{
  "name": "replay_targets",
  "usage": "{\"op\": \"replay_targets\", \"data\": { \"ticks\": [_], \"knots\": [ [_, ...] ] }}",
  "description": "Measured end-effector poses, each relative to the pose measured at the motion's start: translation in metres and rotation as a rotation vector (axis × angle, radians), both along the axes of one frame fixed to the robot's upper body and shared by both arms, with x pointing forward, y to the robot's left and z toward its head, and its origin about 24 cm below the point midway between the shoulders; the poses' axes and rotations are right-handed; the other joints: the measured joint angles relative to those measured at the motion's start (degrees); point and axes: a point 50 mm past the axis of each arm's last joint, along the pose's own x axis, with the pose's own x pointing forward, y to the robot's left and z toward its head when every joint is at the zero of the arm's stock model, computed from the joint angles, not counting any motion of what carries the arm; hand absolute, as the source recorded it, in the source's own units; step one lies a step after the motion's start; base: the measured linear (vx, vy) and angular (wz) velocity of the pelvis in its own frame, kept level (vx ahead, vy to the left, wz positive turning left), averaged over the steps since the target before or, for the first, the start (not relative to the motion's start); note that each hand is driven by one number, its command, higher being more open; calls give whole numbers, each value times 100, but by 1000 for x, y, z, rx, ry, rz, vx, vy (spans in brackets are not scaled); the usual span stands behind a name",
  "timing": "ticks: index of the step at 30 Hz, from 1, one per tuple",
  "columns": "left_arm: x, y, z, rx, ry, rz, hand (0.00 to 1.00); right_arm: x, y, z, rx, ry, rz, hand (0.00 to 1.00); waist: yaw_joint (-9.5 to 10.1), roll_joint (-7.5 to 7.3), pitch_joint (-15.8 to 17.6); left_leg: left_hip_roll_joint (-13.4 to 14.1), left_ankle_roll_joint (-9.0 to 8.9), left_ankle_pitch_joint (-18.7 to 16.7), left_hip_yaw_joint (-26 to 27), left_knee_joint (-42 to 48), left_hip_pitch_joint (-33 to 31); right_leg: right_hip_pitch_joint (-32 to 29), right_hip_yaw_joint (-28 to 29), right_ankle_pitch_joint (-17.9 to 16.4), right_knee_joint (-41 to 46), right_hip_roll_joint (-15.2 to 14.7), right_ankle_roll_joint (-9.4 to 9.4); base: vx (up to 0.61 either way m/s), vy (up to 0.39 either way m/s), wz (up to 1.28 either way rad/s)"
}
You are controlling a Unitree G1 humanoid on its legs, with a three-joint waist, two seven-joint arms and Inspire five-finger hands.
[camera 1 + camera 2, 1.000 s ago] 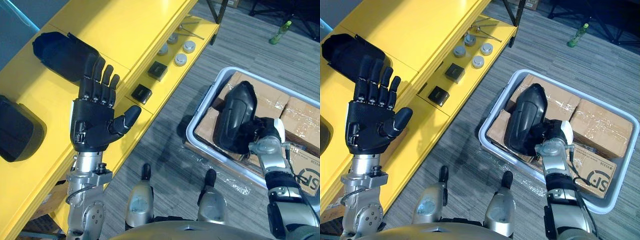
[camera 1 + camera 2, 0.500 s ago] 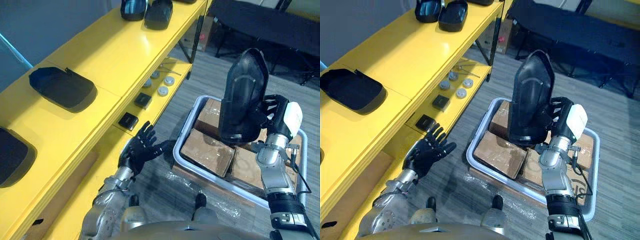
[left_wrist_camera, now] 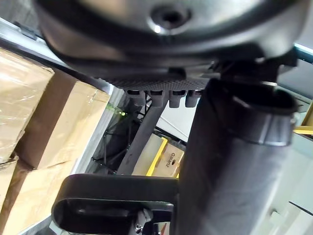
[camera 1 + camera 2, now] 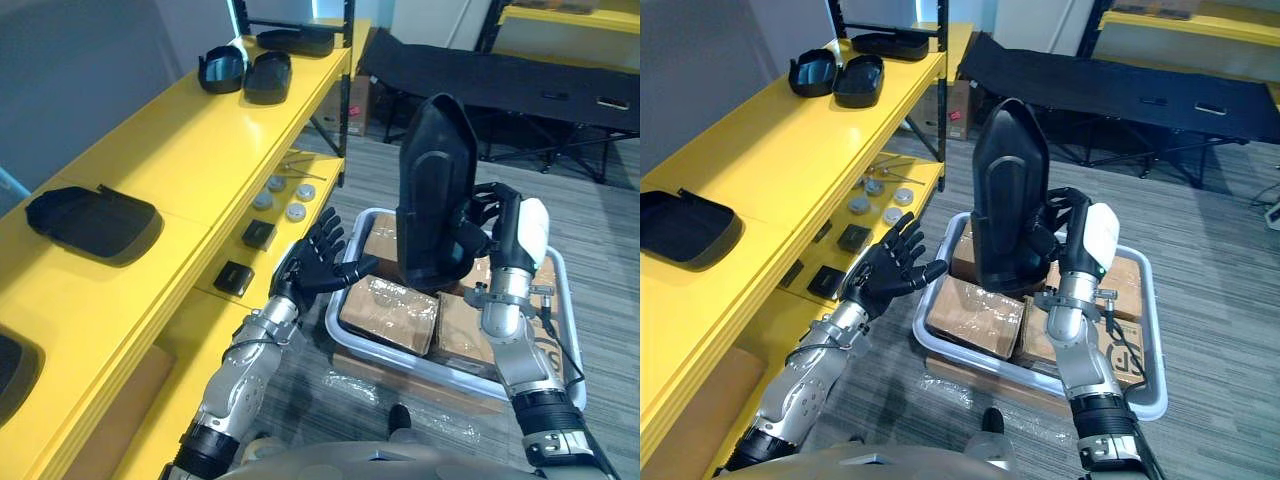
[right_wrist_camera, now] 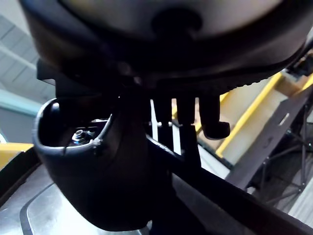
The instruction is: Walk over and take three plastic housings, then place them on the shelf
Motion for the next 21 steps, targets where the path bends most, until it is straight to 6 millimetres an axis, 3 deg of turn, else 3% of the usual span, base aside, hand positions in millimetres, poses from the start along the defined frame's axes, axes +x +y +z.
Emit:
{"op": "replay_targets", "data": {
  "ticks": [9, 16, 17, 21],
  "knots": [
    [2, -9, -13, 67, 39, -33, 100, 1, 42, -6, 20, 15, 218, 0, 11, -18, -145, 4, 2, -27, 31, 81, -8, 3, 30, 52, -10, 5, 2, -30, 6, -2],
    [2, -16, -11, 69, 32, -57, 100, -1, 65, -11, 41, 41, 305, 0, 14, -42, -226, 4, 7, -30, 10, 130, -24, 16, 9, 62, -13, -1, -6, -29, 8, 0],
    [2, -18, -11, 66, 31, -65, 0, -1, 70, -12, 50, 42, 319, 0, 9, -40, -233, 4, 7, -29, 10, 129, -23, 15, 8, 64, -14, -1, -9, -31, 9, 0],
    [2, -19, -10, 61, 29, -66, 0, -3, 80, -14, 53, 55, 369, 0, -2, -38, -283, 4, 9, -27, 10, 129, -22, 12, 7, 74, -17, 0, -22, 0, 0, 0]
  ]
}}
